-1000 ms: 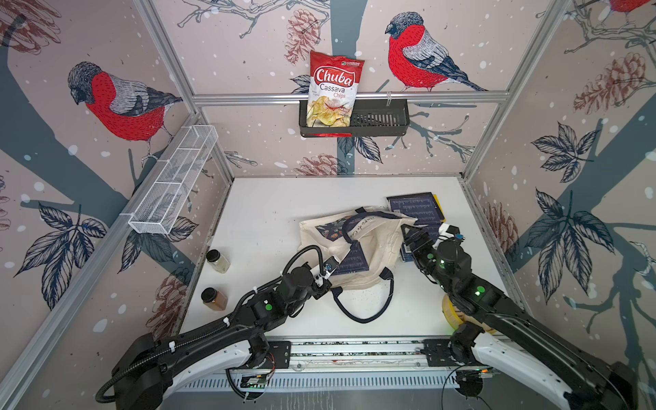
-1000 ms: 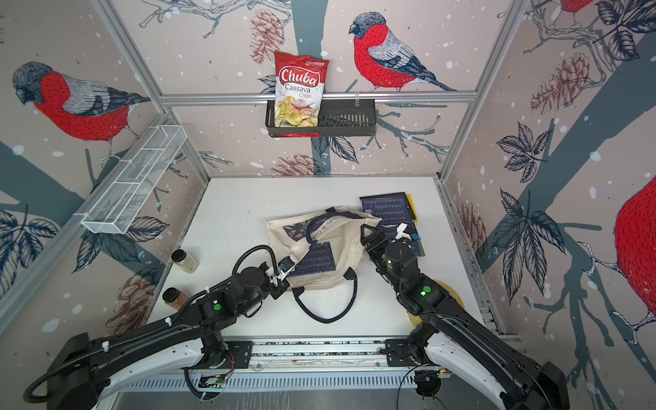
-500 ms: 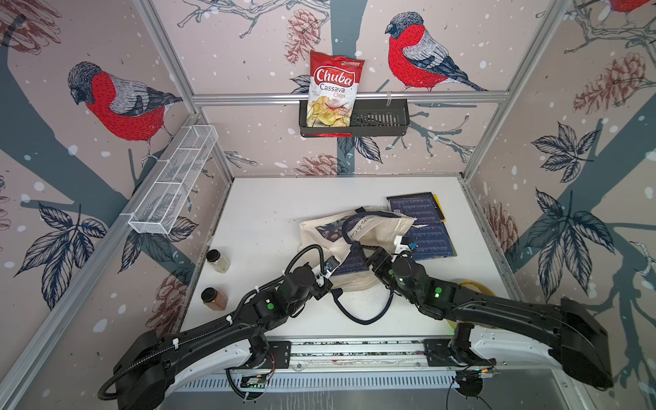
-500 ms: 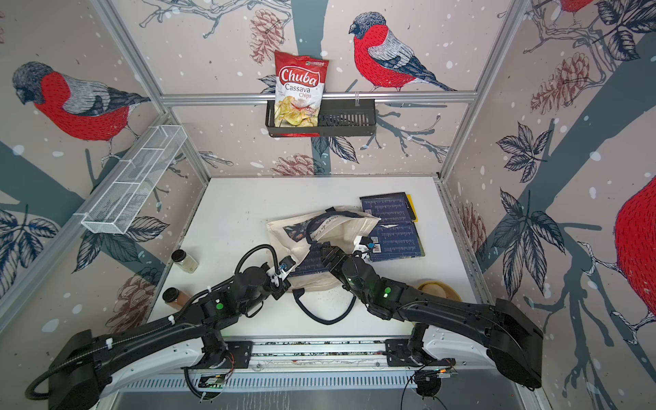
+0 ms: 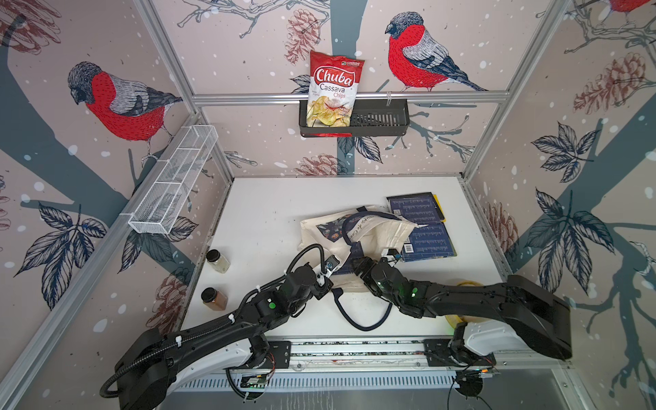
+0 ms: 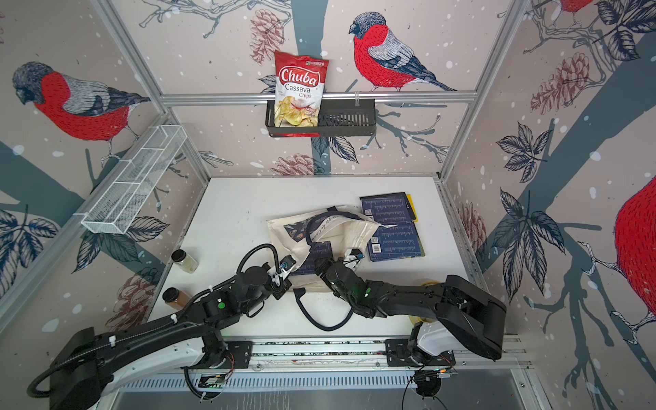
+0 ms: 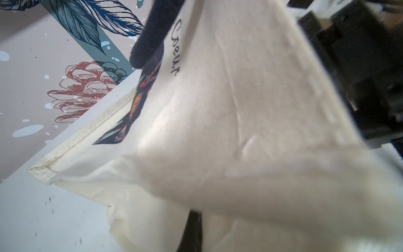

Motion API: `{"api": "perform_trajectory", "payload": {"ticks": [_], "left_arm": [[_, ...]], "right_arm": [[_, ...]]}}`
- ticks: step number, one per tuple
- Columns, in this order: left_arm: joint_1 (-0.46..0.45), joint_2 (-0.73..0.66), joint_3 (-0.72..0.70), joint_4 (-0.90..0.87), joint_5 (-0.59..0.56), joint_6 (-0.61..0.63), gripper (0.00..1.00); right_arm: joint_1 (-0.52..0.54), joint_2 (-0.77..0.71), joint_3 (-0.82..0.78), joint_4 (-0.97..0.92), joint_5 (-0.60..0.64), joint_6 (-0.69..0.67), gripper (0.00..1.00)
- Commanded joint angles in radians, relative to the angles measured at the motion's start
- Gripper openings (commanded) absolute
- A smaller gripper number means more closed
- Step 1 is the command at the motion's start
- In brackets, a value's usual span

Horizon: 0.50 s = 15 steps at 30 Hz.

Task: Take out the books from the canvas bag
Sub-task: Pick up the book from the canvas bag.

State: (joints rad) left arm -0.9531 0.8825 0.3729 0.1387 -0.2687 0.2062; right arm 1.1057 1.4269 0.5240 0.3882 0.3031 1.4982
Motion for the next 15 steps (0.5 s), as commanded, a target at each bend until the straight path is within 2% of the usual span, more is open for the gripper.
{"api": "perform_trajectory", "payload": {"ticks": [1, 5, 10, 15], "left_arm": [[0.000, 0.004, 0.006, 0.050, -0.004, -0.011, 0.00], [0.000, 0.007, 0.005, 0.048, -0.007, -0.011, 0.00], [-0.001, 0.013, 0.006, 0.053, -0.005, -0.013, 0.00], [0.000, 0.021, 0.009, 0.050, -0.002, -0.015, 0.00]], "right_arm": [[-0.016, 0.076, 0.024, 0.058, -0.109, 0.053, 0.86], [-0.024, 0.143, 0.045, 0.067, -0.166, 0.096, 0.85], [-0.013, 0.170, 0.066, 0.060, -0.117, 0.119, 0.85], [-0.020, 0.234, 0.069, 0.176, -0.069, 0.117, 0.80]]}}
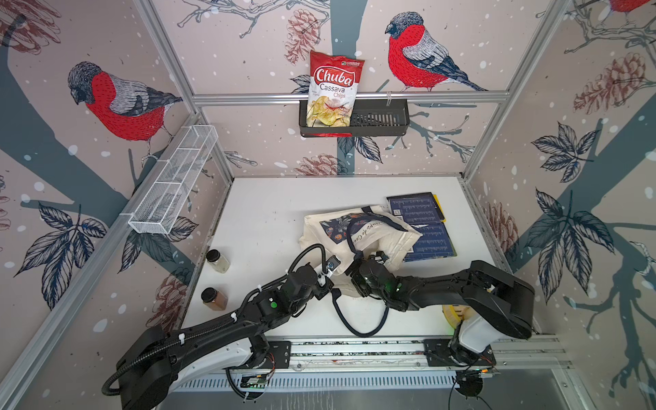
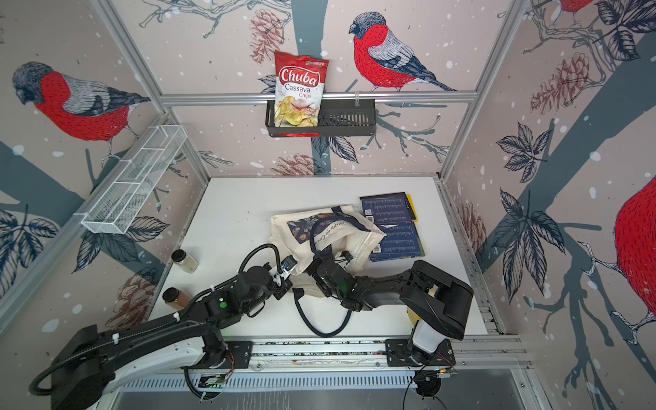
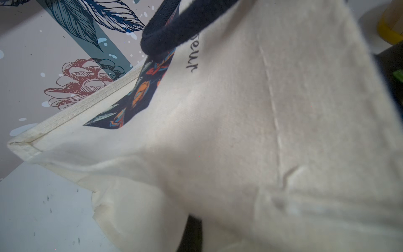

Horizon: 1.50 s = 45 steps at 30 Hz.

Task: Take out the books from the canvas bag
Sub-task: Pick up the book from the canvas bag.

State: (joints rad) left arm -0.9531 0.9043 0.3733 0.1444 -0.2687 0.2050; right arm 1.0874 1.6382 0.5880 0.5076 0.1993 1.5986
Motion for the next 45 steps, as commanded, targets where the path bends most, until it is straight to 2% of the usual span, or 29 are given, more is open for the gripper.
{"api": "perform_trajectory", "payload": {"ticks": [1, 6, 12, 17, 21, 27, 33, 45], "left_arm": [[-0.001, -0.002, 0.009, 0.044, -0.001, -0.015, 0.00], [-0.001, -0.002, 0.009, 0.044, 0.001, -0.016, 0.00], [-0.001, -0.002, 0.010, 0.043, 0.010, -0.020, 0.00], [-0.001, -0.007, 0.009, 0.041, 0.014, -0.021, 0.00], [0.000, -0.007, 0.009, 0.043, 0.019, -0.021, 0.00], [0.000, -0.006, 0.010, 0.043, 0.021, -0.021, 0.00], [-0.001, -0.005, 0.010, 0.041, 0.023, -0.022, 0.00], [-0.001, -0.004, 0.012, 0.038, 0.026, -0.020, 0.00]], "right_arm": [[-0.004, 0.039, 0.012, 0.072, 0.038, 0.014, 0.79], [-0.017, 0.102, 0.054, 0.107, 0.035, 0.016, 0.77], [-0.040, 0.182, 0.074, 0.151, 0.051, 0.082, 0.76], [-0.060, 0.236, 0.092, 0.230, 0.055, 0.083, 0.66], [-0.060, 0.228, 0.118, 0.195, 0.128, 0.052, 0.61], [-0.094, 0.235, 0.122, 0.249, 0.153, 0.037, 0.60], [-0.161, 0.257, 0.163, 0.316, 0.071, -0.038, 0.57], [-0.174, 0.370, 0.190, 0.384, -0.035, -0.088, 0.57]]}}
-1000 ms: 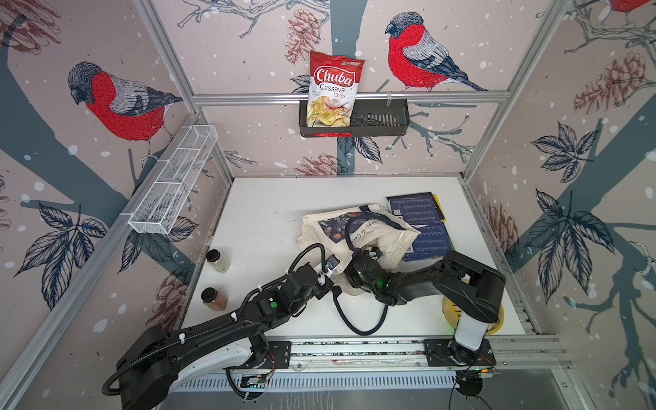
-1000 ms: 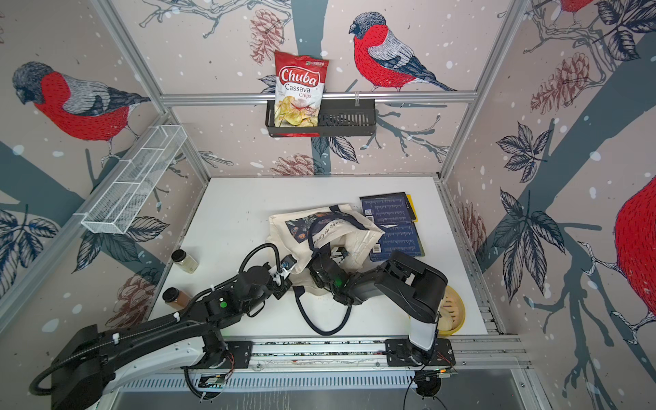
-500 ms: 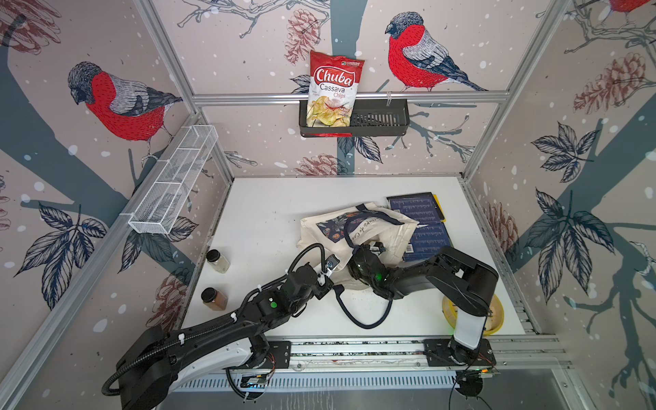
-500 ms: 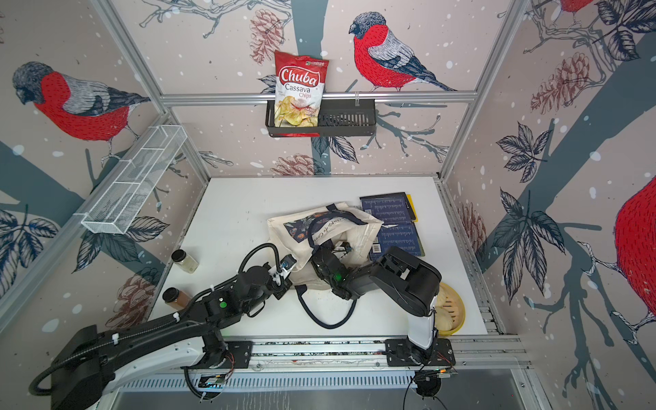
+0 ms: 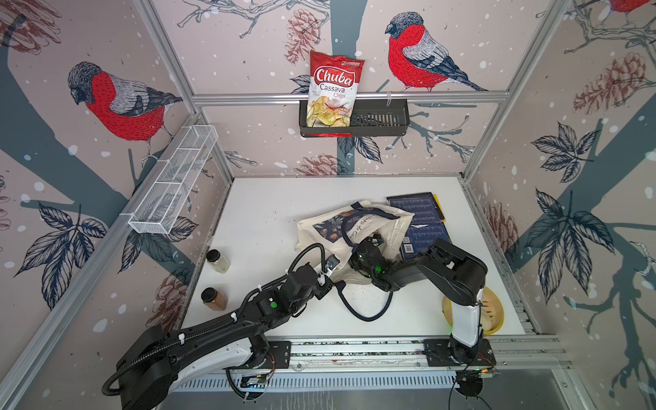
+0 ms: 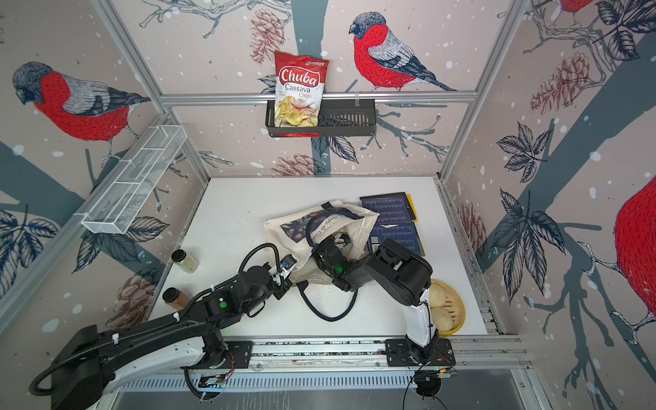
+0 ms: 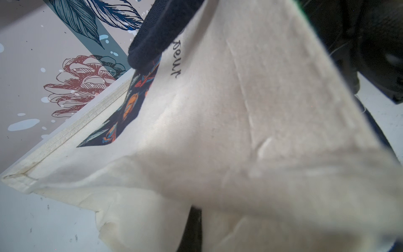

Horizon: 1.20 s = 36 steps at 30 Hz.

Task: Take out the books from the canvas bag
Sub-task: Pick up the book from the canvas bag.

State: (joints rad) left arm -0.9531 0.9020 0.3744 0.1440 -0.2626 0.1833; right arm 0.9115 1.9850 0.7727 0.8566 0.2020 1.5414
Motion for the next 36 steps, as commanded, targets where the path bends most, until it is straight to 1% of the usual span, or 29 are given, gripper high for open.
{"api": "perform_trajectory", "payload": {"ticks": [1, 3, 7, 12, 13, 16, 18, 22, 26, 29, 34, 36], "left_arm": [[0.000, 0.000, 0.010, 0.039, 0.019, 0.001, 0.00], [-0.001, 0.001, 0.011, 0.037, 0.021, 0.002, 0.00], [-0.001, 0.003, 0.011, 0.037, 0.021, 0.002, 0.00], [0.000, 0.003, 0.012, 0.035, 0.023, 0.002, 0.00], [-0.001, 0.004, 0.012, 0.035, 0.023, 0.003, 0.00], [-0.001, 0.003, 0.012, 0.035, 0.023, 0.004, 0.00], [0.000, 0.003, 0.011, 0.035, 0.023, 0.005, 0.00], [0.000, 0.003, 0.012, 0.034, 0.023, 0.007, 0.00], [-0.001, 0.002, 0.012, 0.034, 0.023, 0.006, 0.00], [0.000, 0.002, 0.014, 0.034, 0.025, 0.006, 0.00], [0.000, 0.002, 0.015, 0.033, 0.022, 0.005, 0.00], [-0.001, 0.000, 0.017, 0.031, 0.022, 0.004, 0.00]], "right_arm": [[0.003, 0.032, 0.002, 0.054, -0.024, -0.039, 0.56], [-0.003, 0.045, -0.007, 0.106, -0.003, -0.071, 0.55], [-0.020, 0.045, 0.004, 0.125, 0.018, -0.136, 0.47], [-0.046, 0.046, 0.019, 0.157, 0.010, -0.212, 0.32], [-0.051, 0.049, 0.024, 0.159, 0.006, -0.219, 0.31], [-0.076, 0.067, 0.047, 0.190, -0.054, -0.235, 0.30], [-0.082, 0.077, 0.072, 0.179, -0.086, -0.243, 0.30], [-0.066, 0.095, 0.095, 0.153, -0.086, -0.251, 0.32], [-0.041, 0.104, 0.100, 0.141, -0.083, -0.261, 0.31], [-0.026, 0.094, 0.087, 0.126, -0.069, -0.260, 0.21], [-0.024, 0.078, 0.068, 0.099, -0.063, -0.255, 0.00], [-0.029, 0.073, 0.063, 0.083, -0.059, -0.255, 0.00]]}}
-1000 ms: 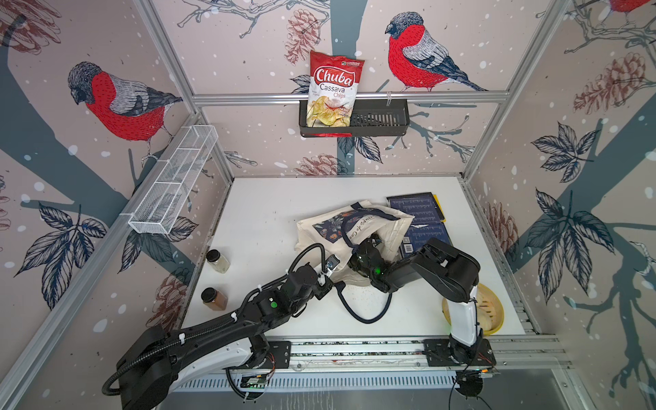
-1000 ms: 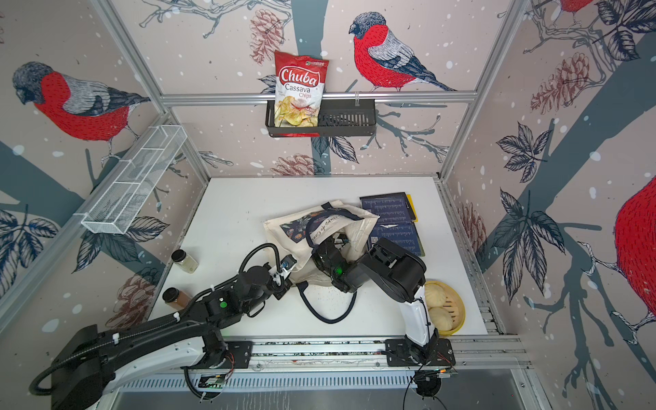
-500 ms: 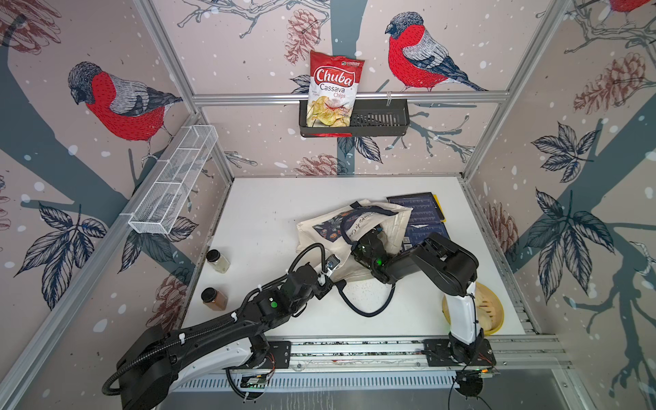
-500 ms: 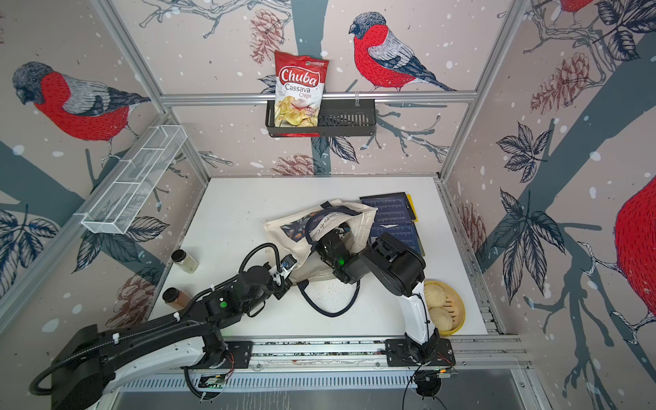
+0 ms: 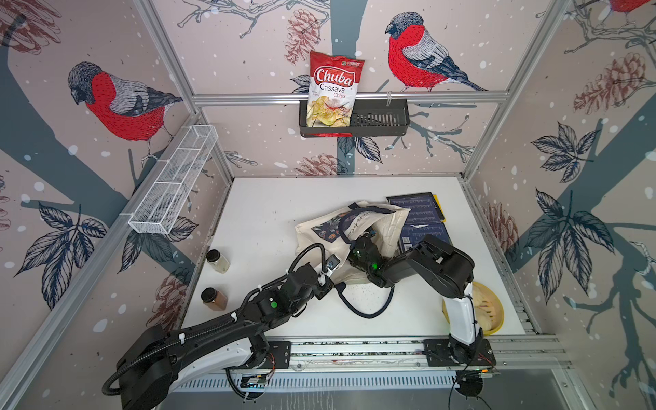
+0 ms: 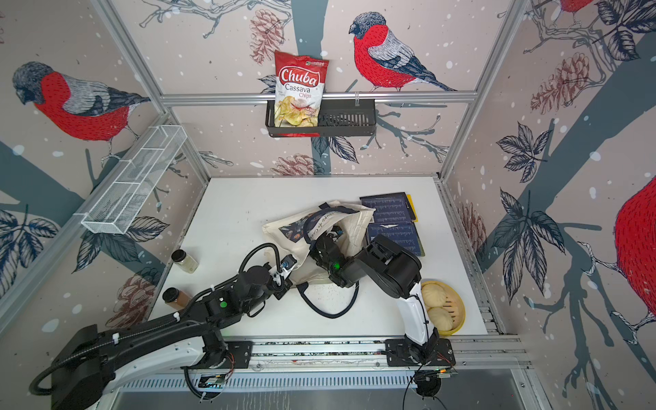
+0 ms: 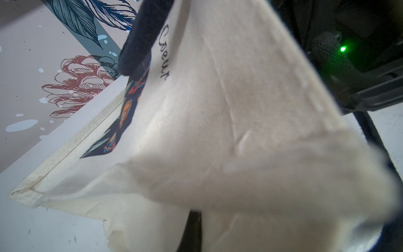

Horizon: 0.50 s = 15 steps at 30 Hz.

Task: Take out the books from the canvas bag
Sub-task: Pick up the book from the canvas bag.

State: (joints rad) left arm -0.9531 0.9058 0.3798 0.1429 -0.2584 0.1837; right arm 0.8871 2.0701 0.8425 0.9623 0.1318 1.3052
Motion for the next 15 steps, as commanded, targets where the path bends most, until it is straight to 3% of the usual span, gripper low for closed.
{"api": "perform_trajectory", "payload": {"ticks": [1, 15], "left_arm": [[-0.001, -0.004, 0.011, 0.031, 0.016, 0.004, 0.00], [0.001, 0.015, 0.033, 0.011, -0.076, -0.033, 0.00]], "right_arm": [[-0.009, -0.019, -0.013, -0.022, 0.013, -0.020, 0.00], [-0.007, -0.169, -0.006, -0.189, 0.014, -0.178, 0.00]]}}
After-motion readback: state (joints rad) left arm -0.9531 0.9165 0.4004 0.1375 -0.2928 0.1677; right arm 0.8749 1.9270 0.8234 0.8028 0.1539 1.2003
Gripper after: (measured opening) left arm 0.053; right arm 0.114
